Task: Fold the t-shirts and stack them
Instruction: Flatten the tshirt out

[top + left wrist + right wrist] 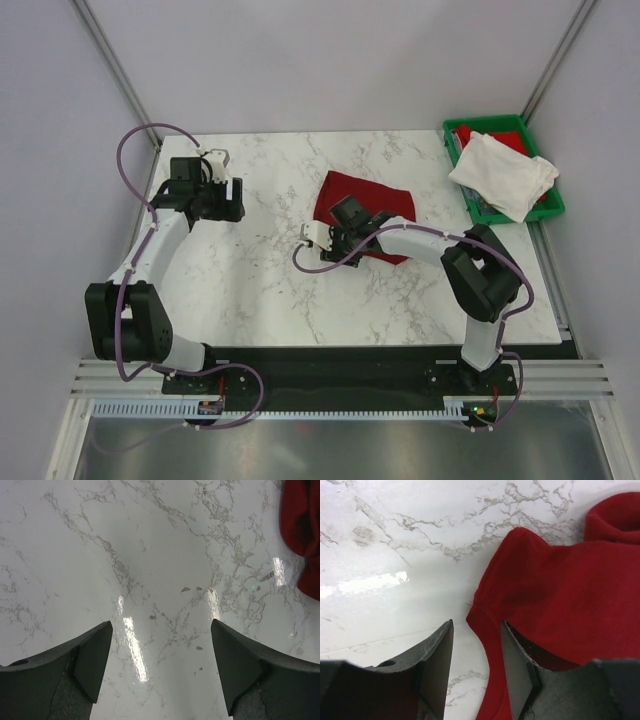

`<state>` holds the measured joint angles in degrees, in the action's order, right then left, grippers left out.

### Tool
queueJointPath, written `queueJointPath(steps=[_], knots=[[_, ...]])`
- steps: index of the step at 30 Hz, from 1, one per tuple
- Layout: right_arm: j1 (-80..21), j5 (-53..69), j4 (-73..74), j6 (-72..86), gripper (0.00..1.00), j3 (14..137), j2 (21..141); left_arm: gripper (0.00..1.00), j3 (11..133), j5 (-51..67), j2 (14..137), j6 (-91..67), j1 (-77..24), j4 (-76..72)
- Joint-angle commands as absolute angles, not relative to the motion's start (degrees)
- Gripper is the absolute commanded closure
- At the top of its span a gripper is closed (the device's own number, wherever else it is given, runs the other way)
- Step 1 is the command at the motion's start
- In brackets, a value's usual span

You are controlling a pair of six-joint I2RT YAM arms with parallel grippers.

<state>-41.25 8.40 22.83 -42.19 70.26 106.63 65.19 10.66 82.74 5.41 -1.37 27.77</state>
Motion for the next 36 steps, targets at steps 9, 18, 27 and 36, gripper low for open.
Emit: queueJointPath(steps=[9,18,27,36], knots=[[-41.7,7.8,22.1,-39.9,0.55,74.3,111.4,0.12,65.7,11.2,82.8,7.0,-1.5,27.5],[-41.7,5.5,22.2,-40.5,0.96,74.9,108.5,0.12,65.9,12.2,83.4,6.8,-1.5,27.4],[-42.2,1.8,30.7,-44.0,1.0,94.1,97.7,0.12,66.4,12.8,85.2,6.2,-1.5,26.3],[-43.9,-5.0,36.2,-48.4,1.0,123.3,101.6,0.13,68.2,13.6,83.5,6.2,-1.5,26.2]])
